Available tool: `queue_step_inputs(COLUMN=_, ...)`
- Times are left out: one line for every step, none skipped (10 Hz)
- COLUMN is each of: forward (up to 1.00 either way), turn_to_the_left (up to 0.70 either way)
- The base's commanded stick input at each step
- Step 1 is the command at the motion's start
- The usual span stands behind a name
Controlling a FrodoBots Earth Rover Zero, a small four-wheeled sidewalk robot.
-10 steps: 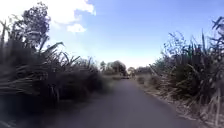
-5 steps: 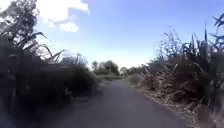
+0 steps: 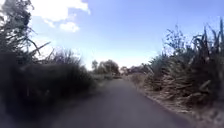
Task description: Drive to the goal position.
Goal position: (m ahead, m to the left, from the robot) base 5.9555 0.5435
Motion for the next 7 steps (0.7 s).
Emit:
queue_step_inputs(forward=0.85, turn_to_the_left=0.0)
queue_step_inputs(forward=0.85, turn_to_the_left=0.01)
queue_step_inputs(forward=0.85, turn_to_the_left=0.01)
queue_step_inputs(forward=0.85, turn_to_the_left=-0.03)
queue_step_inputs(forward=0.85, turn_to_the_left=-0.17)
queue_step_inputs(forward=0.85, turn_to_the_left=-0.31)
queue_step_inputs(forward=0.85, turn_to_the_left=-0.24)
